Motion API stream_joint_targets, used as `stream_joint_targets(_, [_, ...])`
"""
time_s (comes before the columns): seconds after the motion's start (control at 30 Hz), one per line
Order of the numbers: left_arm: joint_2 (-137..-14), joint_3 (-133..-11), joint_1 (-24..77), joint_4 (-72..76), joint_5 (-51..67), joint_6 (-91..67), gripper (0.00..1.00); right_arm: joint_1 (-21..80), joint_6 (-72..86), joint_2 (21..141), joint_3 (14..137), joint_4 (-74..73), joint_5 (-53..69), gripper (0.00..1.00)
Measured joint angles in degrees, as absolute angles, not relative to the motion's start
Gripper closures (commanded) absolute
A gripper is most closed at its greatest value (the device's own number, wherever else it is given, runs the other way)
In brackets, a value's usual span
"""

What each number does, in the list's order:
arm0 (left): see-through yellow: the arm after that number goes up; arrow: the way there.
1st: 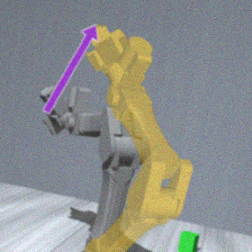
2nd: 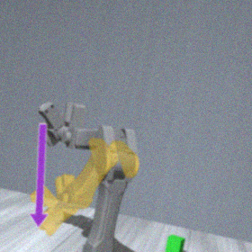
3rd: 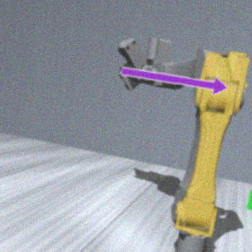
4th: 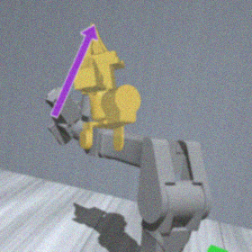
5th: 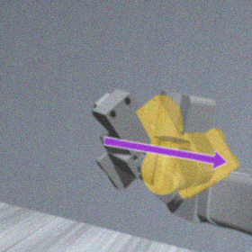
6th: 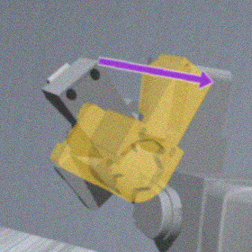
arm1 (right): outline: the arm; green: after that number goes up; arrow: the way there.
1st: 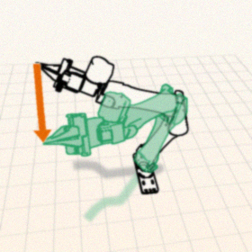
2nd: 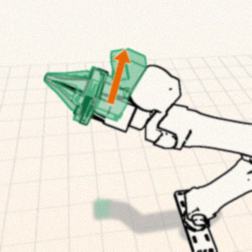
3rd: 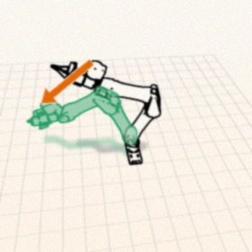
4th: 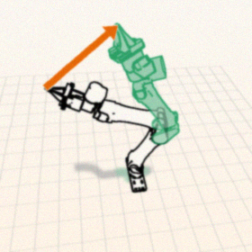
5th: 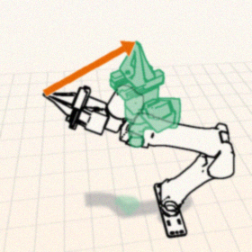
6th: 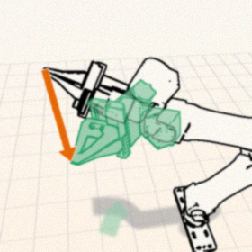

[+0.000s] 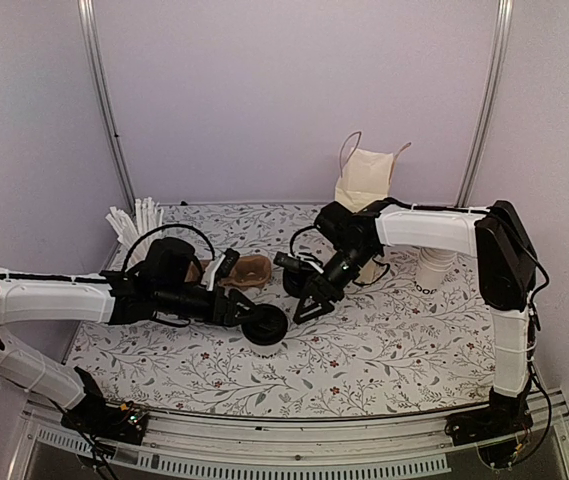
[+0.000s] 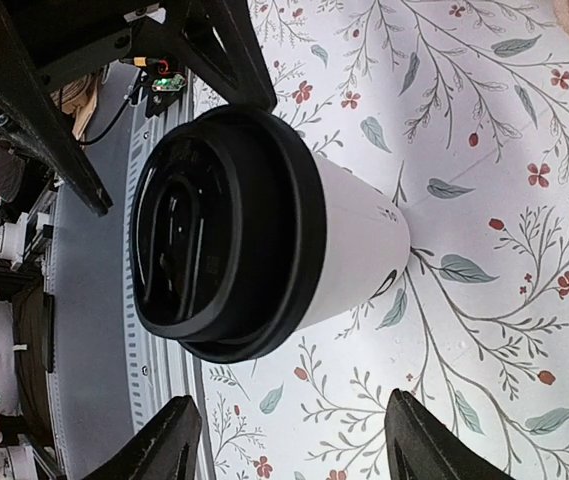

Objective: Pack the takeout coffee

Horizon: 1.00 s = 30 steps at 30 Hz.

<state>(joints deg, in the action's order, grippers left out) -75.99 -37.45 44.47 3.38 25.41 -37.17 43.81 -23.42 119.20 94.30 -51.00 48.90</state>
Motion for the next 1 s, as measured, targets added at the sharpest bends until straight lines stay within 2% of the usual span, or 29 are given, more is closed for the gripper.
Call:
stream_joint_targets(0.13, [-75.92, -37.45, 44.47, 2.24, 24.14, -36.12, 0.33, 43.81, -23.44, 119.2, 94.3, -50.98, 48.05, 0.31])
stream_joint_targets(0.27, [-75.59, -37.45, 44.47, 0.78, 22.7, -35.27, 0.3, 43.86, -24.27, 118.78, 94.3, -50.96, 45.87, 0.23])
stream_joint_targets(0.37, [-74.94, -37.45, 44.47, -1.34, 20.49, -34.59, 0.25, 44.36, -25.87, 117.23, 94.3, -50.72, 42.22, 0.16])
stream_joint_targets(0.57, [-70.85, -38.3, 43.4, -6.59, 11.62, -31.0, 0.09, 46.26, -29.65, 112.01, 95.15, -48.84, 35.46, 0.09])
stream_joint_targets(0.63, [-69.56, -40.32, 42.35, -8.62, 8.56, -28.8, 0.06, 47.44, -30.65, 111.5, 97.08, -48.29, 33.71, 0.03])
stream_joint_targets(0.73, [-69.01, -46.22, 40.4, -11.09, 4.27, -24.93, 0.01, 49.71, -32.08, 111.74, 100.18, -48.05, 31.16, 0.01])
stream_joint_targets(1.0, [-74.52, -72.9, 34.52, -19.73, -6.92, -25.65, 0.0, 56.27, -34.35, 119.09, 111.35, -49.39, 27.07, 0.01])
